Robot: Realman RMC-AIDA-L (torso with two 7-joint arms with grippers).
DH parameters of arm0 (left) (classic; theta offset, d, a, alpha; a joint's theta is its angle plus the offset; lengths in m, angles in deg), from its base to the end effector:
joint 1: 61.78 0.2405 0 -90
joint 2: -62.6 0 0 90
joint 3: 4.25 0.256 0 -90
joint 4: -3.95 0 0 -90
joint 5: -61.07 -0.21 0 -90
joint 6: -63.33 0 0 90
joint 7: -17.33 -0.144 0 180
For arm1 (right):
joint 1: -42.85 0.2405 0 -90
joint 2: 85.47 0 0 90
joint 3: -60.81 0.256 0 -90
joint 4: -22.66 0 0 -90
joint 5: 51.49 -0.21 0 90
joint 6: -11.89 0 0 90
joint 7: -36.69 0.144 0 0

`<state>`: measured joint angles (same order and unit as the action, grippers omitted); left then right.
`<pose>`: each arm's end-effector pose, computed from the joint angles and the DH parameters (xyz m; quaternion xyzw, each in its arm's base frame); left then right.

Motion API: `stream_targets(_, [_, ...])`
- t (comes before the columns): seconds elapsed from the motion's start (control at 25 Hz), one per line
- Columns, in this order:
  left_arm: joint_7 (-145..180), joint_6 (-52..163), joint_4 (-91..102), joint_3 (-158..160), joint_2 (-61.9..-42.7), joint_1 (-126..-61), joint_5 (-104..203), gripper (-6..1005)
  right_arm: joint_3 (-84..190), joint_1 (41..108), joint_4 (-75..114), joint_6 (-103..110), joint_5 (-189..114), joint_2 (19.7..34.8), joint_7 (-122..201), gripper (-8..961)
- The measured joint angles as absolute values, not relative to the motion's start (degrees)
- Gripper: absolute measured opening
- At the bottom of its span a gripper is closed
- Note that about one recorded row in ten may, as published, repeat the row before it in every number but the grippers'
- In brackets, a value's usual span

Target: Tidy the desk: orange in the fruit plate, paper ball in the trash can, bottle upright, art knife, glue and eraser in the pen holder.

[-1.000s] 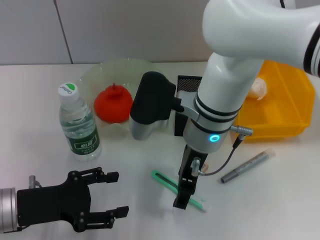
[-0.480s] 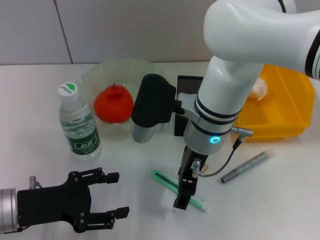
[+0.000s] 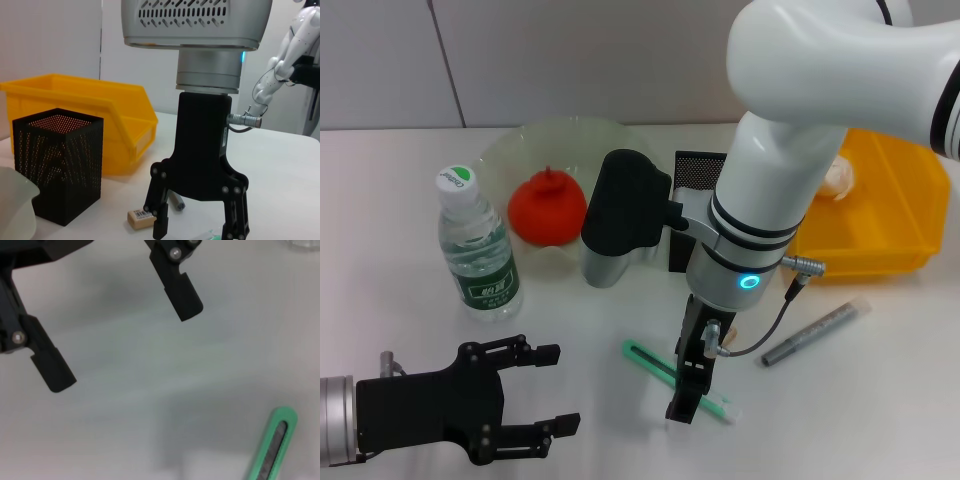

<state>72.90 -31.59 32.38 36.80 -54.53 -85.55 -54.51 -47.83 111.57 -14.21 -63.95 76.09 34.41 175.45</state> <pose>-0.3013 0.2678 -0.0180 -0.9591 -0.1131 -0.2387 0.1012 0.0980 0.3606 -0.1230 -0.9468 0.1057 -0.3039 0.0096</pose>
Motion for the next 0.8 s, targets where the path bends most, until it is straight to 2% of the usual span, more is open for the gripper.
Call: stream_targets(0.8, [72.71, -31.52, 32.24, 36.35, -54.56, -85.44, -54.51, 798, -47.21, 110.43, -17.29, -67.66, 79.31, 34.29, 174.75, 833])
